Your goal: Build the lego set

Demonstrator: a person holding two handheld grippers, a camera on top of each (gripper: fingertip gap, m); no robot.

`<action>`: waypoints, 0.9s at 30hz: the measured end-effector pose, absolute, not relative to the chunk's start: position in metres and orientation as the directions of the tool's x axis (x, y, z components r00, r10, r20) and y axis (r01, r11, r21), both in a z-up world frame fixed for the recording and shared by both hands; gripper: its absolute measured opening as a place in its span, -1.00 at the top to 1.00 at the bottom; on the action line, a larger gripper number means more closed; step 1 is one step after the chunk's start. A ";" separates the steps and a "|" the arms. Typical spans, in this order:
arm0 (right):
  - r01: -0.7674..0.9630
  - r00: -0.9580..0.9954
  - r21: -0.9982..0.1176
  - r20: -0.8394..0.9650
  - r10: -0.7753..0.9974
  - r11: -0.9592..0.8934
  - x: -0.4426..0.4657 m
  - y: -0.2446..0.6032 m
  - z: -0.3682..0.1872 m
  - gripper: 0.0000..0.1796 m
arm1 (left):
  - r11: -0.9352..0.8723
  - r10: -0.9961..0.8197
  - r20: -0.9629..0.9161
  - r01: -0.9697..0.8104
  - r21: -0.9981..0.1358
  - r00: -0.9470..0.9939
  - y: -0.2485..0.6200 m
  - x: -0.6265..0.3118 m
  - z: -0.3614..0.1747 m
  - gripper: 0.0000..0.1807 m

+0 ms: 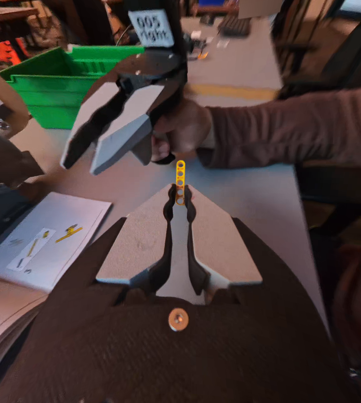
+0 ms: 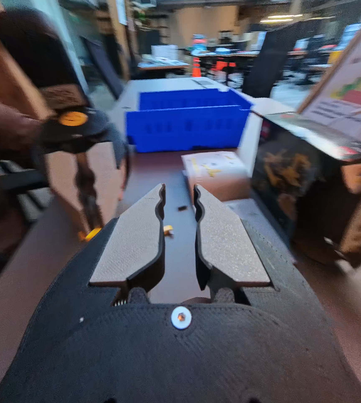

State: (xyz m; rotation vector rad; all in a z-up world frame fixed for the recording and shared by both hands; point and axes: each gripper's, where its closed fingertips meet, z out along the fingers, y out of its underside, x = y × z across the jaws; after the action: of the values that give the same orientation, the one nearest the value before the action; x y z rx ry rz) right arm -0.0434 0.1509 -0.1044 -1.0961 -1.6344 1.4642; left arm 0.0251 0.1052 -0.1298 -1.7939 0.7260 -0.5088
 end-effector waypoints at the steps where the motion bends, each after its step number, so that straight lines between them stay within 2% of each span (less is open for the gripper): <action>1: 0.141 -0.472 -0.990 -0.078 0.878 -0.012 -0.039 0.144 -0.100 0.73 | -0.221 -0.693 0.028 -0.175 -0.959 0.720 0.104 0.022 -0.122 0.95; 3: 0.115 -0.540 -0.992 -0.103 0.836 -0.048 -0.029 0.137 -0.091 0.71 | -0.234 -0.721 0.110 -0.091 -0.968 0.684 0.100 0.017 -0.114 0.94; 7: 0.085 -0.734 -0.986 -0.159 0.661 -0.144 0.003 0.112 -0.068 0.74 | -0.271 -0.843 0.286 0.098 -0.957 0.455 0.077 0.022 -0.091 0.94; 10: 0.080 -0.802 -0.992 -0.124 0.584 -0.100 0.016 0.087 -0.065 0.71 | -0.336 -0.852 0.385 0.193 -0.922 0.354 0.073 0.024 -0.087 0.94; 14: 0.100 -0.794 -0.995 -0.098 0.600 -0.029 0.009 0.072 -0.075 0.75 | -0.404 -0.813 0.492 0.308 -0.861 0.311 0.083 0.013 -0.081 0.94; 19: 0.073 -0.774 -0.995 -0.097 0.626 -0.064 0.002 0.075 -0.071 0.93 | -0.465 -0.813 0.550 0.353 -0.812 0.193 0.077 0.010 -0.073 0.94; 21: 0.077 -0.783 -0.994 -0.108 0.612 -0.076 0.003 0.074 -0.071 0.92 | -0.510 -0.796 0.581 0.328 -0.795 0.169 0.075 0.011 -0.077 0.94; 24: 0.092 -0.771 -0.990 -0.140 0.621 -0.108 -0.003 0.074 -0.071 0.78 | -0.590 -0.764 0.640 0.312 -0.745 0.084 0.070 0.014 -0.080 0.94; 26: 0.087 -0.789 -0.990 -0.139 0.598 -0.115 0.000 0.071 -0.070 0.89 | -0.610 -0.749 0.660 0.326 -0.722 0.058 0.071 0.014 -0.080 0.94; 27: 0.075 -0.788 -0.991 -0.127 0.602 -0.110 0.000 0.071 -0.070 0.89 | -0.618 -0.744 0.667 0.333 -0.712 0.046 0.071 0.014 -0.080 0.94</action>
State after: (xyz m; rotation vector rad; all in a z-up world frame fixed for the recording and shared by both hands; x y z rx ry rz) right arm 0.0002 0.0714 -0.0702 -0.7446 -1.7983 1.9583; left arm 0.0144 0.0711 -0.0800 -1.5187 0.4322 -1.6909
